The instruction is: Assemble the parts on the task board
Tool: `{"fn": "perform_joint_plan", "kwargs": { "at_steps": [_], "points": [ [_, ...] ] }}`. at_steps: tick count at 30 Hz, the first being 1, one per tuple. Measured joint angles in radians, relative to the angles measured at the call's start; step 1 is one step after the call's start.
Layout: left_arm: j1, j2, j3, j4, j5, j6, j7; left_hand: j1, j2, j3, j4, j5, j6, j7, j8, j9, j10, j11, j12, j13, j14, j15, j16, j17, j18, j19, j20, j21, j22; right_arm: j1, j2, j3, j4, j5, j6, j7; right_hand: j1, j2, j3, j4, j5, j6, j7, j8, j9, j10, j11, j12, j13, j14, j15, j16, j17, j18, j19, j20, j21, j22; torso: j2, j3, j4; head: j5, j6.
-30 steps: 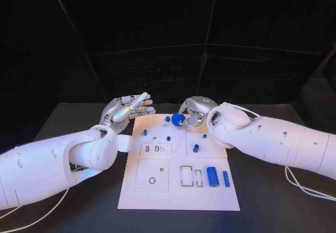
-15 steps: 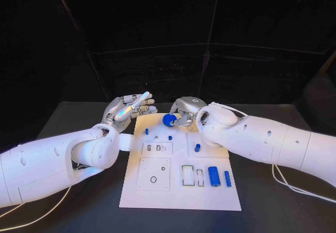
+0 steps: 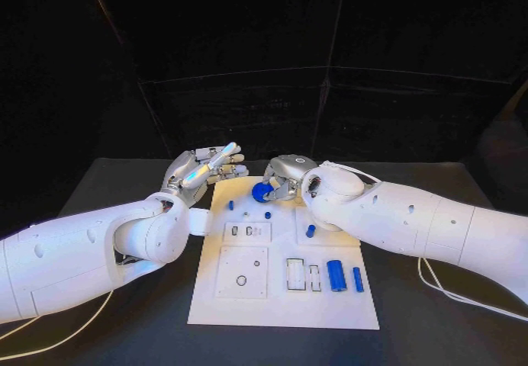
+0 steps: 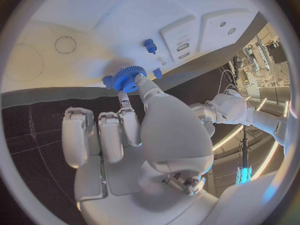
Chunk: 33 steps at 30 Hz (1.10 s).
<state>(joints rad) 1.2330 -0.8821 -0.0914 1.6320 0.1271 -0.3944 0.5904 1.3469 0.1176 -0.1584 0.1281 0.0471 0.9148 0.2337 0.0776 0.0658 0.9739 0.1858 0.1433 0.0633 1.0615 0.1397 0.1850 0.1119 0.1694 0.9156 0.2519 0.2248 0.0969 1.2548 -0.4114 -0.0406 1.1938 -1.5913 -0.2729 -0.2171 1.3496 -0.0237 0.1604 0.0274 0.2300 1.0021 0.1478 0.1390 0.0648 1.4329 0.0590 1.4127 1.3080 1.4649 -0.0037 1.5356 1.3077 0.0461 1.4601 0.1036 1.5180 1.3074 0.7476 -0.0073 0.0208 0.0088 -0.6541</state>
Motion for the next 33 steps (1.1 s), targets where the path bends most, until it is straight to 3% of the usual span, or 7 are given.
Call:
{"fn": "perform_joint_plan", "kwargs": {
  "at_steps": [13, 21, 24, 33],
  "points": [
    [0.0, 0.001, 0.0, -0.001, 0.0, 0.0, -0.002, 0.0, 0.0, 0.0, 0.0, 0.0, 0.0, 0.0, 0.0, 0.0, 0.0, 0.0, 0.0, 0.0, 0.0, 0.0, 0.0, 0.0, 0.0, 0.0, 0.0, 0.0, -0.001, 0.0, 0.019, 0.0, -0.018, -0.009, 0.024, -0.015, -0.016, -0.016, 0.014, 0.0, -0.007, 0.001, -0.001, -0.009, 0.001, -0.004, 0.004, -0.008, 0.0, 0.0, 0.0, 0.0, 0.0, 0.0, 0.0, 0.0, 0.0, 0.0, 0.0, 0.0003, -0.0006, 0.0, -0.003],
    [0.0, 0.001, 0.0, -0.001, 0.0, 0.001, -0.003, 0.0, 0.0, 0.0, 0.0, 0.0, 0.0, 0.0, 0.0, 0.0, 0.0, 0.0, 0.0, 0.0, 0.0, 0.0, 0.0, 0.0, 0.0, 0.0, 0.0, 0.0, -0.001, 0.0, 0.025, -0.001, -0.028, -0.013, 0.025, -0.029, -0.047, -0.039, 0.019, 0.003, -0.077, -0.066, 0.019, -0.05, 0.0, -0.038, 0.023, -0.051, 0.0, 0.002, 0.007, 0.0, 0.0, 0.0, -0.002, 0.009, 0.0, 0.0, -0.001, 0.0003, -0.0011, -0.001, -0.002],
    [0.0, 0.001, 0.0, -0.001, 0.0, 0.001, -0.004, 0.0, 0.0, 0.0, 0.0, 0.0, 0.0, 0.0, 0.0, 0.0, 0.0, 0.0, 0.0, 0.0, 0.0, 0.0, 0.0, 0.0, 0.0, 0.0, 0.0, 0.0, -0.001, -0.001, 0.026, -0.002, -0.029, -0.013, 0.026, -0.033, -0.05, -0.043, 0.015, 0.007, -0.081, -0.077, 0.027, -0.055, 0.0, -0.042, 0.027, -0.052, 0.0, 0.002, 0.009, 0.0, 0.0, 0.0, -0.002, 0.009, 0.0, 0.0, -0.001, 0.0003, -0.0011, -0.002, -0.003],
    [0.0, 0.001, 0.0, -0.001, 0.0, 0.001, -0.005, 0.0, 0.0, 0.0, 0.0, 0.0, 0.0, 0.0, 0.0, 0.0, 0.0, 0.0, 0.0, 0.0, 0.0, 0.0, 0.0, 0.0, 0.0, 0.0, 0.0, 0.0, -0.001, -0.001, 0.029, -0.002, -0.031, -0.015, 0.04, -0.042, -0.066, -0.047, 0.008, 0.014, -0.081, -0.084, 0.028, -0.062, 0.0, -0.045, 0.03, -0.055, 0.0, 0.002, 0.009, 0.0, 0.0, 0.0, -0.006, 0.013, 0.0, 0.0, -0.001, 0.0005, -0.0011, -0.002, -0.004]
  ]
}}
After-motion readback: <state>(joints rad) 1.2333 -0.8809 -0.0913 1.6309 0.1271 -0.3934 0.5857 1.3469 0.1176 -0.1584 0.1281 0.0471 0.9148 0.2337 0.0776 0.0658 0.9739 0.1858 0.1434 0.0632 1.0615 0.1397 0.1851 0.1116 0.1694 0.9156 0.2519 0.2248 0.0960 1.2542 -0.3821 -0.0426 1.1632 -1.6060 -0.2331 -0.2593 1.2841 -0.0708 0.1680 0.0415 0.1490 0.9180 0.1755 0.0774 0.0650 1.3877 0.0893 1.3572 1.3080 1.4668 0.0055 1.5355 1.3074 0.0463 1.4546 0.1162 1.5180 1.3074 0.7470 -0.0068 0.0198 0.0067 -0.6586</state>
